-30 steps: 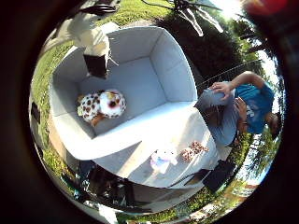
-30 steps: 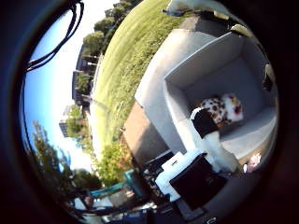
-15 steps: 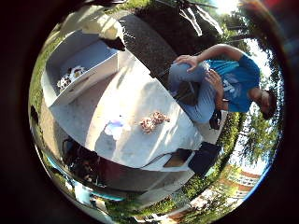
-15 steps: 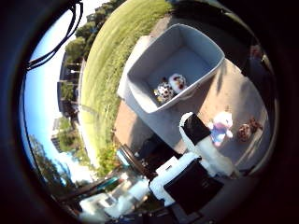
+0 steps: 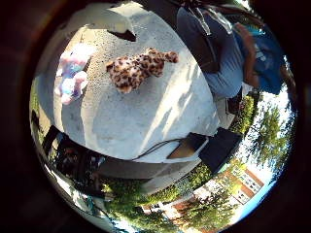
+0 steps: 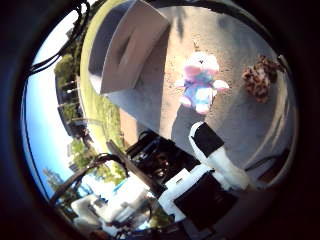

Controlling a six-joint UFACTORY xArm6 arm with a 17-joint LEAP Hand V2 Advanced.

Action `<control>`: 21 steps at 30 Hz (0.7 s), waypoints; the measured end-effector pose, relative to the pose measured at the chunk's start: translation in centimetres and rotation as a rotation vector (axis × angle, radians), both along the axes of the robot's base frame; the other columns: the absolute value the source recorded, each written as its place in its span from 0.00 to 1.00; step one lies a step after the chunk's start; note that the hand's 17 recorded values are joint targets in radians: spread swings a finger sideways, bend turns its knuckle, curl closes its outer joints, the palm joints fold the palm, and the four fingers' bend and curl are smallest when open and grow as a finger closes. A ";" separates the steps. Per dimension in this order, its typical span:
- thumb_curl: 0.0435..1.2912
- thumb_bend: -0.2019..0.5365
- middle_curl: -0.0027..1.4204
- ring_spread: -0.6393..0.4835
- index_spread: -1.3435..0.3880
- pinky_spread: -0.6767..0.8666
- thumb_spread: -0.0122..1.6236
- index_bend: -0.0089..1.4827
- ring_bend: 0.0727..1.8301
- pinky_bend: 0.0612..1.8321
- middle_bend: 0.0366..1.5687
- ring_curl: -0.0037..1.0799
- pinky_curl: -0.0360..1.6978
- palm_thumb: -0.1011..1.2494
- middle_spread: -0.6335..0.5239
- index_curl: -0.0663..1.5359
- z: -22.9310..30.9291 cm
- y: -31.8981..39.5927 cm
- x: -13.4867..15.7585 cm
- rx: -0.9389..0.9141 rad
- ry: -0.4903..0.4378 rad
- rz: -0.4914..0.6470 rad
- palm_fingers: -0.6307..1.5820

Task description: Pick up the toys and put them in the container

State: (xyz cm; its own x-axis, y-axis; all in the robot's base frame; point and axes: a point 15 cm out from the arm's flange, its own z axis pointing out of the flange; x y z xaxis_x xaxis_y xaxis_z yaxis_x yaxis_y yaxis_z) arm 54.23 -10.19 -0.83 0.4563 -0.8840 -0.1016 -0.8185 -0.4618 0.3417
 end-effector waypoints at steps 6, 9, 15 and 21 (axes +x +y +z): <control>0.23 0.23 0.22 0.84 0.67 0.76 0.70 0.11 0.24 0.38 0.09 0.29 0.22 0.54 0.69 0.19 -5.9 0.6 -1.9 -0.003 0.054 -0.034 0.29; 0.23 0.23 0.22 0.86 0.69 0.76 0.70 0.11 0.24 0.39 0.09 0.29 0.21 0.53 0.70 0.19 -8.0 1.8 -2.4 -0.019 0.064 -0.035 0.30; 0.21 0.22 0.23 0.86 0.76 0.77 0.68 0.10 0.28 0.42 0.10 0.30 0.21 0.48 0.70 0.18 -8.6 3.7 -2.5 -0.037 0.076 -0.010 0.35; 0.22 0.26 0.31 0.78 0.73 0.75 0.68 0.09 0.47 0.51 0.29 0.38 0.23 0.53 0.58 0.15 -8.1 4.8 -2.1 -0.065 0.071 0.049 0.66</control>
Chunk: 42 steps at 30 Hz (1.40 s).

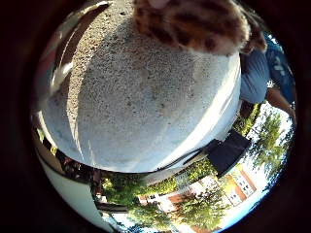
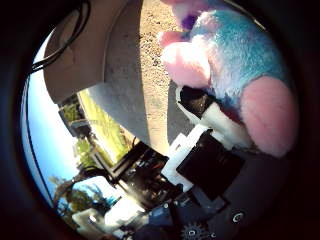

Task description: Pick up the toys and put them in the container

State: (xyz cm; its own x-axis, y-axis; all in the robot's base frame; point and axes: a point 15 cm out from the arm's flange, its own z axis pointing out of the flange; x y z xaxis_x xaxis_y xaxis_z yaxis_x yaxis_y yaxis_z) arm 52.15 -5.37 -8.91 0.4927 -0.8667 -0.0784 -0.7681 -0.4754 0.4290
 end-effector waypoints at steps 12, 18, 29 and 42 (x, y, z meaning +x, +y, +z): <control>0.39 0.36 0.55 0.56 0.52 0.63 0.66 0.38 0.70 0.74 0.69 0.62 0.38 0.80 0.46 0.19 2.8 0.7 -0.9 -0.002 0.052 -0.012 0.79; 0.46 0.34 0.61 0.53 0.45 0.58 0.68 0.48 0.74 0.79 0.74 0.66 0.43 0.82 0.43 0.23 9.5 1.2 -3.0 -0.024 0.152 -0.021 0.75; 0.54 0.26 0.67 0.48 0.35 0.54 0.72 0.54 0.79 0.85 0.81 0.72 0.48 0.79 0.41 0.31 25.5 4.6 -5.1 -0.022 0.127 0.034 0.67; 0.60 0.26 0.69 0.50 0.30 0.53 0.73 0.54 0.85 0.87 0.84 0.72 0.50 0.78 0.41 0.45 34.0 20.0 -5.7 0.141 -0.024 0.203 0.65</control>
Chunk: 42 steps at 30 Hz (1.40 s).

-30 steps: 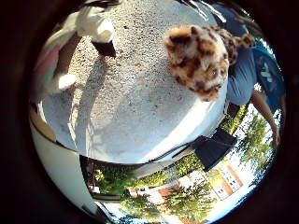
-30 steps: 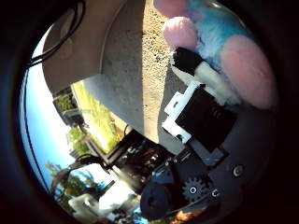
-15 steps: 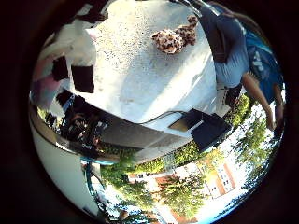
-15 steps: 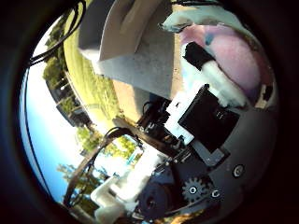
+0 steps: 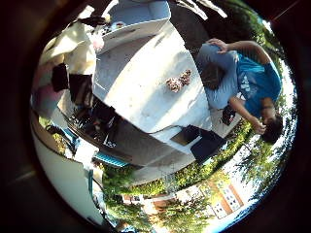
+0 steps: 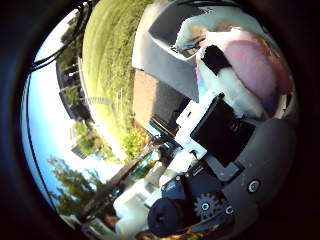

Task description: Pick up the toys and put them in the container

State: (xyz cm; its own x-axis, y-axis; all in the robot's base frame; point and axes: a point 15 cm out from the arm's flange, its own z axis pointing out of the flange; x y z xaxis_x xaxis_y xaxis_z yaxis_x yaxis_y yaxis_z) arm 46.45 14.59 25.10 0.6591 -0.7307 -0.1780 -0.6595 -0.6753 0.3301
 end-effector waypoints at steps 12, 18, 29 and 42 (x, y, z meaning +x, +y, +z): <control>0.57 0.23 0.68 0.51 0.28 0.53 0.73 0.50 0.86 0.85 0.85 0.70 0.51 0.69 0.42 0.62 -7.7 9.6 5.7 0.036 -0.221 -0.045 0.61; 0.47 0.22 0.56 0.61 0.41 0.60 0.74 0.32 0.74 0.80 0.59 0.61 0.49 0.64 0.46 0.61 -12.8 10.6 7.1 0.034 -0.239 -0.080 0.37; 0.34 0.21 0.30 0.82 0.49 0.73 0.70 0.10 0.34 0.54 0.12 0.30 0.33 0.57 0.62 0.38 -15.3 10.1 7.8 0.036 -0.237 -0.061 0.24; 0.23 0.22 0.25 0.84 0.52 0.77 0.67 0.10 0.27 0.46 0.09 0.27 0.25 0.46 0.64 0.26 -7.9 1.7 8.6 -0.007 -0.230 -0.089 0.27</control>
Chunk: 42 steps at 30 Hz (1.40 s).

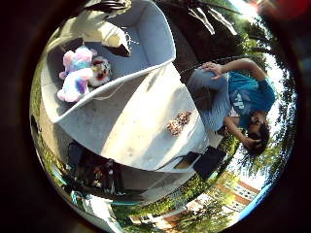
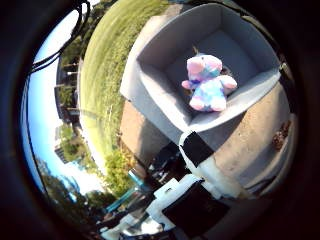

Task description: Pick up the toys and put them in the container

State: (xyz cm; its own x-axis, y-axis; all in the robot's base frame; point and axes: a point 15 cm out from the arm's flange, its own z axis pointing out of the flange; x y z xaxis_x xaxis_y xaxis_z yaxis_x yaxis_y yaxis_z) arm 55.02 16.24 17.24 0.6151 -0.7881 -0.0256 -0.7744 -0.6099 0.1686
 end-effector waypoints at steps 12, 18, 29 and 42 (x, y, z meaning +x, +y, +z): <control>0.20 0.24 0.25 0.83 0.53 0.76 0.68 0.11 0.26 0.43 0.10 0.28 0.21 0.46 0.59 0.21 2.5 -20.8 1.8 -0.036 -0.008 -0.162 0.30; 0.22 0.26 0.25 0.81 0.54 0.75 0.68 0.12 0.24 0.38 0.10 0.28 0.19 0.54 0.58 0.21 -3.9 -28.5 2.8 -0.156 0.009 -0.149 0.32; 0.23 0.25 0.24 0.80 0.55 0.75 0.68 0.10 0.22 0.40 0.09 0.28 0.18 0.61 0.57 0.19 -15.5 -36.8 4.1 -0.324 -0.008 -0.007 0.32; 0.26 0.24 0.24 0.80 0.56 0.75 0.67 0.10 0.23 0.43 0.10 0.29 0.17 0.63 0.58 0.17 -19.9 -37.3 6.1 -0.500 -0.056 0.171 0.30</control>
State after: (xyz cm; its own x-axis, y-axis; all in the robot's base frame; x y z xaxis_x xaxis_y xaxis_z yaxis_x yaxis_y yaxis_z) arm 61.10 -21.09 -2.62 0.7255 -0.5839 0.3644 -0.6871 -0.5841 0.4321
